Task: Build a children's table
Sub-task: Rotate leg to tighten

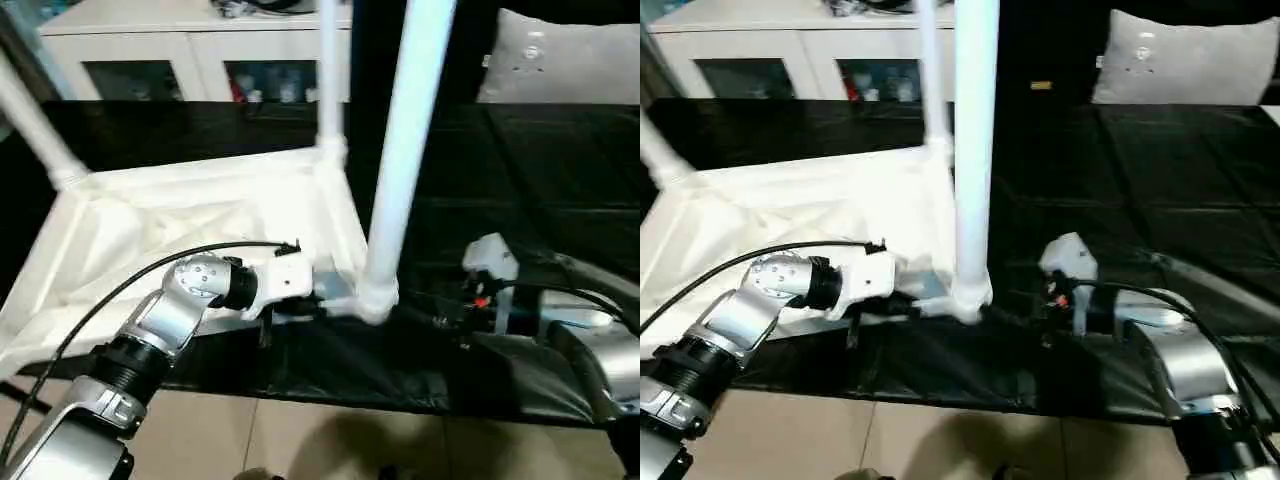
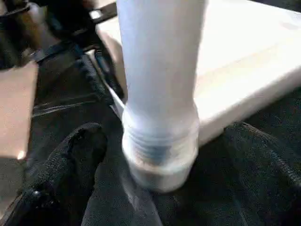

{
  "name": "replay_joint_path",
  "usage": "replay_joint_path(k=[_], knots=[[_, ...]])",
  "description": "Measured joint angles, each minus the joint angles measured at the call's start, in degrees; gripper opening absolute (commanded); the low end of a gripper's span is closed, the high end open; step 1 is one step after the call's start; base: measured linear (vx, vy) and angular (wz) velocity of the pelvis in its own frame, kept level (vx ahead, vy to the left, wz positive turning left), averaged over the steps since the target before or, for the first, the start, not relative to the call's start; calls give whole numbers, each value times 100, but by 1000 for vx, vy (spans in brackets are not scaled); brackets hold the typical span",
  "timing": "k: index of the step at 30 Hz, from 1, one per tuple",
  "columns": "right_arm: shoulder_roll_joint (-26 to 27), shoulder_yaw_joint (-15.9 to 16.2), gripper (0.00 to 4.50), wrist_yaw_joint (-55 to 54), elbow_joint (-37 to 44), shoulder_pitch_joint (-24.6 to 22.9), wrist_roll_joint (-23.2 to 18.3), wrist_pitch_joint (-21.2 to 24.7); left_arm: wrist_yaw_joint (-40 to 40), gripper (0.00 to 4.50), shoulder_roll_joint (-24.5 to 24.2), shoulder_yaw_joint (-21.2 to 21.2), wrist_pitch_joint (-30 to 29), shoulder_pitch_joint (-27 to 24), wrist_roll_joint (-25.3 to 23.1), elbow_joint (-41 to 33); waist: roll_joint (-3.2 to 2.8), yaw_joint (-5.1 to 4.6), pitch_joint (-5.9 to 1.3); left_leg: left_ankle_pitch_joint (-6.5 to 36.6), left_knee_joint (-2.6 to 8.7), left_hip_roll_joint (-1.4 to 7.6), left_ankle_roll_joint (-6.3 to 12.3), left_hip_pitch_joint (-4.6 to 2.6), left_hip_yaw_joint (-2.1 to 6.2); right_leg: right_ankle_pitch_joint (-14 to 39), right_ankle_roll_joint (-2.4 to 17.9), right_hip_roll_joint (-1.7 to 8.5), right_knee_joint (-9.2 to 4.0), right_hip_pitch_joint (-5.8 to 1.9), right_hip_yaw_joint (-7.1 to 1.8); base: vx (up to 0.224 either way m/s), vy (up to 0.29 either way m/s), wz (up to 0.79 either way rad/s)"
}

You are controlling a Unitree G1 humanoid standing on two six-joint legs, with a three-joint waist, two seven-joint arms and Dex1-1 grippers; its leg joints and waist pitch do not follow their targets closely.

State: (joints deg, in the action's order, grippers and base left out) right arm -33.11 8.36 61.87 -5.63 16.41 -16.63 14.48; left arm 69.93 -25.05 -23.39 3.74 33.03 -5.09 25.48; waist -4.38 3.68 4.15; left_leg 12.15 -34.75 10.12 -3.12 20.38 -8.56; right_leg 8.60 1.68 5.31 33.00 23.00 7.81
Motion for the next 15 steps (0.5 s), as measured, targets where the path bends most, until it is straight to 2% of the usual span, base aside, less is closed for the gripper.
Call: replay_joint_path(k=[4,5,6,15], knots=[[-64,195,444,295,-198,181,153,-152,310,0,-52,-160,312,141,25,148,7,107,-3,0,-5,-6,0,0,-15,0,0,0,2,0,-34,0,0,0],[-61,240,417,348,-226,200,156,-153,344,0,-50,-170,371,159,25,188,8,123,-4,0,-4,-7,0,-3,-22,0,0,0,3,1,-43,0,0,0],[-50,292,417,376,-255,218,164,-153,371,0,-50,-183,408,180,21,209,9,135,-4,0,-5,-7,1,-4,-26,-1,0,0,4,2,-48,0,0,0],[66,549,332,607,-496,398,292,-166,474,0,7,-232,586,306,-16,361,11,168,-5,0,-4,-10,1,-1,-34,-1,0,0,8,8,-62,0,0,0]])
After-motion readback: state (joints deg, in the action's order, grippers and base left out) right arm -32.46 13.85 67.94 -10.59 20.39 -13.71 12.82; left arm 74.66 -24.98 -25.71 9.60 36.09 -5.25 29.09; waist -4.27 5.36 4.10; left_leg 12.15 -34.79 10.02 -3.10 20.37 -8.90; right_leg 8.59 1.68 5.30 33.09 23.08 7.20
